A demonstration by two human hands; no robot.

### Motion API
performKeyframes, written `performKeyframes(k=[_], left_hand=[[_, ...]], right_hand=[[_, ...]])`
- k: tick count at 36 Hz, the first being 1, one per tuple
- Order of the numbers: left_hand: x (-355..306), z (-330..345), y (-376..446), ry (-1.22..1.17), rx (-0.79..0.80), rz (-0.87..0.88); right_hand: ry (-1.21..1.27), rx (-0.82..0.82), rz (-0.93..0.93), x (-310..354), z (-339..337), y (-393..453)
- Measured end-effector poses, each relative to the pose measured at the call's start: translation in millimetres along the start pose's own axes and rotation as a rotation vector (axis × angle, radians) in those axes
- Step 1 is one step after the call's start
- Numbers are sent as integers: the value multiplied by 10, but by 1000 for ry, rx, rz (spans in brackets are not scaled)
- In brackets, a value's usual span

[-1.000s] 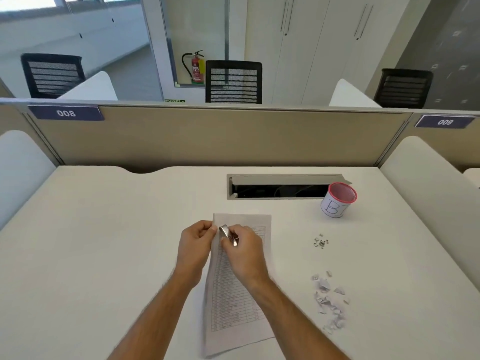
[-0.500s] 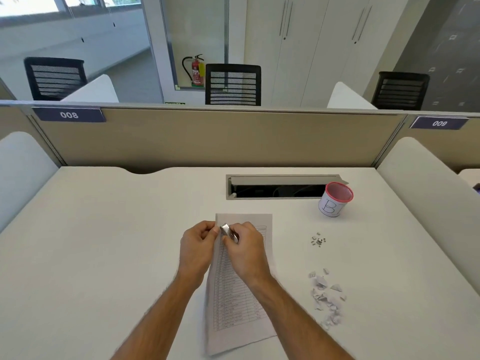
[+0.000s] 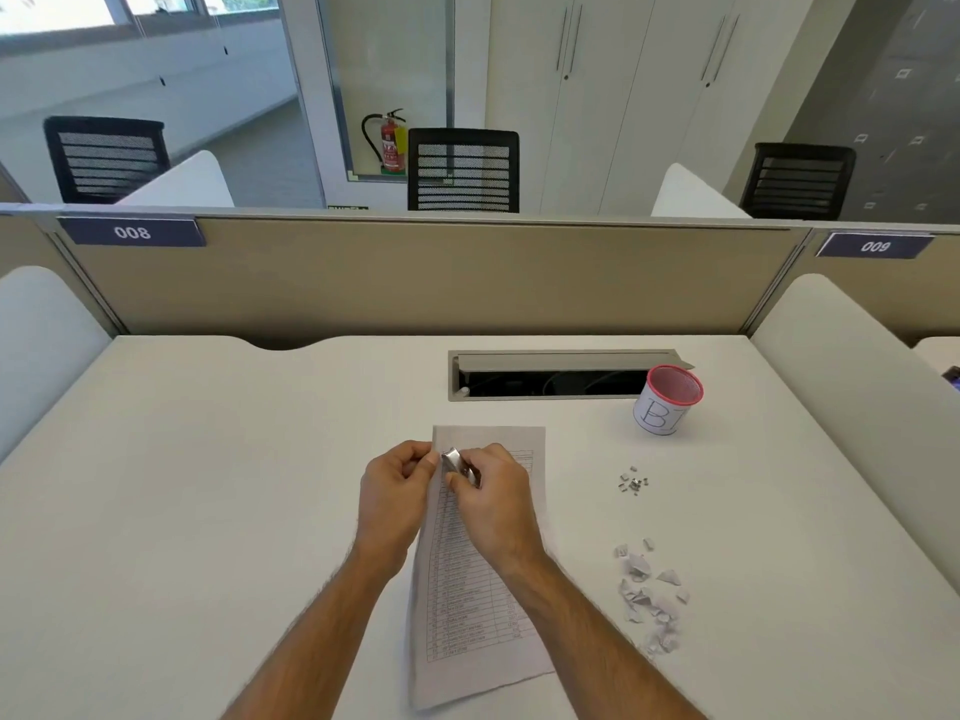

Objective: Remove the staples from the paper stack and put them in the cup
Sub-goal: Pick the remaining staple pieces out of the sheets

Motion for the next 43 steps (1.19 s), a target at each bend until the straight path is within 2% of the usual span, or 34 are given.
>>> performKeyframes(k=[11, 16, 24, 31, 37, 43], left_hand=[[-21, 41, 5, -7, -4, 13], [-6, 5, 30, -14, 8, 1], [-15, -3, 76, -47, -16, -7], [-53, 8, 103, -123, -13, -42], [-46, -2, 126, -148, -4, -48], [-40, 19, 137, -196, 13, -51]], right_hand=[[-24, -33, 17, 7, 48, 24], [218, -29, 128, -62, 94, 73], [475, -58, 167, -90, 135, 78], [794, 10, 244, -114, 136, 99], [940, 20, 285, -107, 145, 100], [1168, 106, 378, -110, 165, 102]])
Point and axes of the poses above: each hand's wrist, its own y-axis towards the middle knuckle, its own z-axis out of the palm, x = y × z, the point moved 2 cm from there along y, towards the middle knuckle, and after that the axes turned 8 degrees about x, right-handed, at the moved point
